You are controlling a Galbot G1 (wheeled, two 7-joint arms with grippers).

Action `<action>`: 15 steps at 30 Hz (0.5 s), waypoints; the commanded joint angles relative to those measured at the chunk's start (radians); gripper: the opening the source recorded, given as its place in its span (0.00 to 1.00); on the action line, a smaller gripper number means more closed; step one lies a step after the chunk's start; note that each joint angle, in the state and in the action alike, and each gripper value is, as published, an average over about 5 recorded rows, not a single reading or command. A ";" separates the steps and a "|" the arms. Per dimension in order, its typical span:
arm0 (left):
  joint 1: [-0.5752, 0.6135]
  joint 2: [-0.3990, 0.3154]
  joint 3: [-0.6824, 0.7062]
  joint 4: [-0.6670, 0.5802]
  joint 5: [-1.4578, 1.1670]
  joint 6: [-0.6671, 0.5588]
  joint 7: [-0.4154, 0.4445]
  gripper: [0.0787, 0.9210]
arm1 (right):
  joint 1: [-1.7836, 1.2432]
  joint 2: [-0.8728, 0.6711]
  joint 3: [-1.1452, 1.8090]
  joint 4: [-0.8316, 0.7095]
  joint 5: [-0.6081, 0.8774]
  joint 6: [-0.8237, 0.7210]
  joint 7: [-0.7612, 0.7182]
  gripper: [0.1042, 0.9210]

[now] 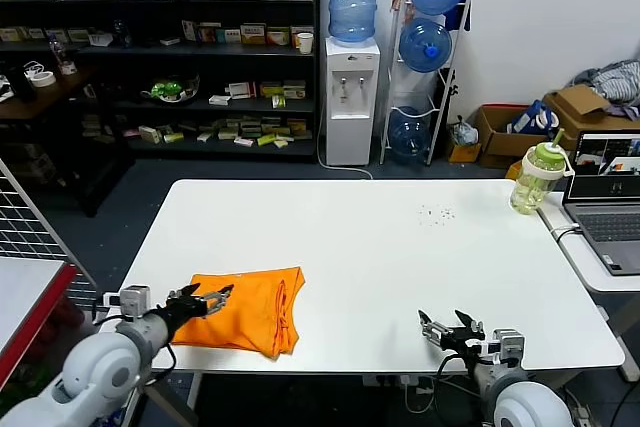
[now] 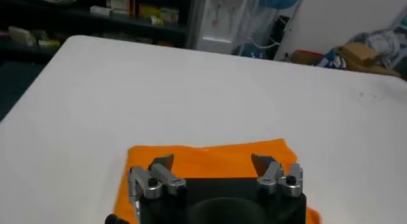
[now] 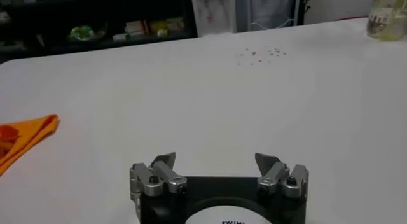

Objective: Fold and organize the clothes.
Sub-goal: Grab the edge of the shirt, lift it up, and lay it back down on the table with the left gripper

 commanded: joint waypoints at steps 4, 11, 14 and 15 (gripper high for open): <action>-0.027 0.138 -0.071 0.331 0.012 0.012 0.366 0.88 | -0.015 -0.006 0.014 0.010 0.004 0.002 -0.003 0.88; -0.036 0.128 -0.048 0.317 0.016 0.022 0.358 0.88 | -0.014 -0.008 0.013 0.011 0.005 0.001 -0.001 0.88; -0.038 0.120 -0.038 0.313 0.026 0.024 0.351 0.88 | -0.016 -0.008 0.015 0.012 0.005 0.000 -0.001 0.88; -0.038 0.117 -0.035 0.313 0.030 0.025 0.349 0.88 | -0.017 -0.008 0.016 0.012 0.005 0.001 -0.001 0.88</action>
